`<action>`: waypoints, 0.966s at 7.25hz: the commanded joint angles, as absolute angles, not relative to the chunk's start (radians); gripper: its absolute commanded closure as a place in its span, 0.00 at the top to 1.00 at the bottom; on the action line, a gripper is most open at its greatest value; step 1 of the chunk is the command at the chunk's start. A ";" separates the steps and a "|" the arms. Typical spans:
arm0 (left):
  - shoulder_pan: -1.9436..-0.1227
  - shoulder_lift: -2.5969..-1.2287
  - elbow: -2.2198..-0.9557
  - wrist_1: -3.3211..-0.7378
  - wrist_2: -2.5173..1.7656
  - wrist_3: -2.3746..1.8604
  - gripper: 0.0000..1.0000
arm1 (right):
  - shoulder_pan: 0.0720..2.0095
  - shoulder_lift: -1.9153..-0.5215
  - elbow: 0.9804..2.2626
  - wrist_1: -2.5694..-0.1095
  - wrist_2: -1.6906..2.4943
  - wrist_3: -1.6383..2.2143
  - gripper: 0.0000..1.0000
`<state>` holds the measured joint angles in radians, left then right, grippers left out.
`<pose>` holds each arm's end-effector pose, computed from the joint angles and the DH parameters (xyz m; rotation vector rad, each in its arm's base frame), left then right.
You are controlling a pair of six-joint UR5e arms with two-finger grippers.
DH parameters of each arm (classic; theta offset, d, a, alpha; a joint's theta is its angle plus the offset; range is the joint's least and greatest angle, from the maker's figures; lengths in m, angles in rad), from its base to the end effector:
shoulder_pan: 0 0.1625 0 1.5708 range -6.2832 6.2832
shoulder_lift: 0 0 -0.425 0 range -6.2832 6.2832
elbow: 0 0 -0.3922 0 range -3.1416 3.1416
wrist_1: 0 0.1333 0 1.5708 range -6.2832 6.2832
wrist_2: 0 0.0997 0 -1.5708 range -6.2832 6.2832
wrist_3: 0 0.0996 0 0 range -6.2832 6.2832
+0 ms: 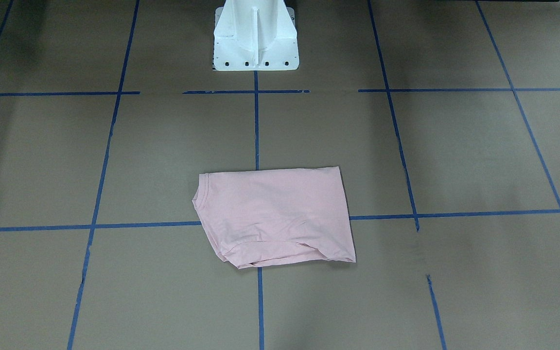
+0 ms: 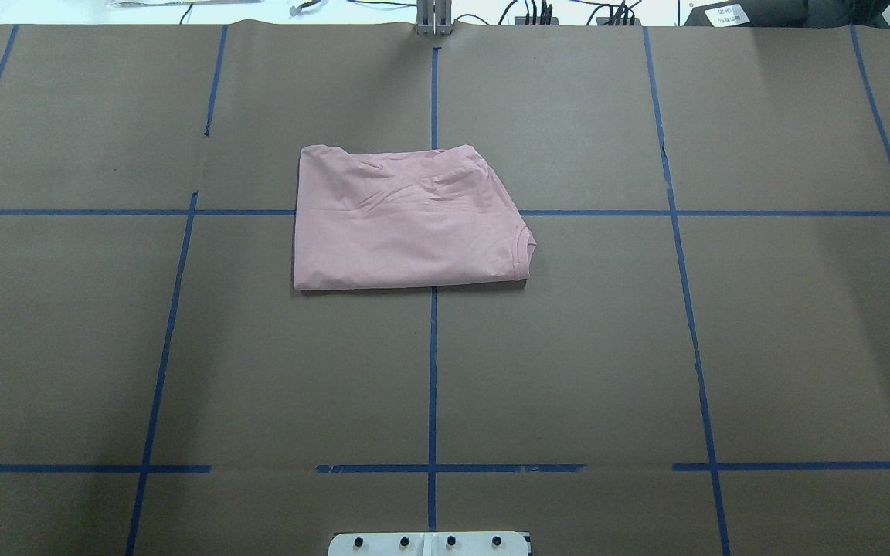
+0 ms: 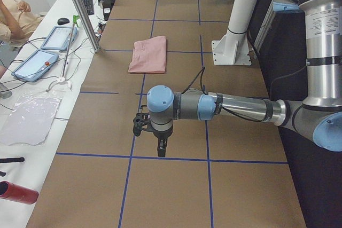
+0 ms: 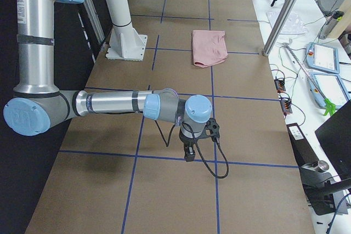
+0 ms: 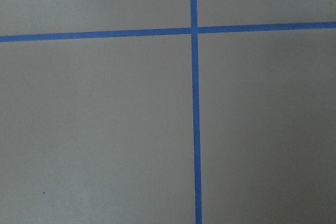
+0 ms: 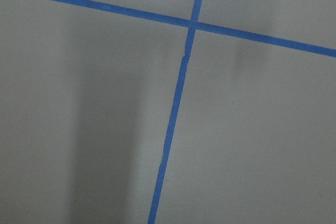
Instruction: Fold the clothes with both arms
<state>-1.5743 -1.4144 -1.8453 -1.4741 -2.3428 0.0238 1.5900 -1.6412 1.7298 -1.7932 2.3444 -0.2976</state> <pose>-0.0653 -0.4242 0.6053 0.0309 0.7716 0.0275 0.0723 -0.4488 0.6357 -0.0036 -0.7843 -0.2123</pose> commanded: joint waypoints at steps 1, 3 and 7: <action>-1.574 -1.417 -1.845 -1.491 -2.375 0.023 1.00 | 1.591 -1.644 1.729 -1.773 2.345 -0.298 1.00; -1.577 -1.413 -1.879 -1.523 -2.375 0.020 1.00 | 1.591 -1.654 1.726 -1.744 2.345 -0.296 1.00; -1.575 -1.416 -1.865 -1.523 -2.373 0.023 1.00 | 1.591 -1.646 1.735 -1.729 2.345 -0.256 1.00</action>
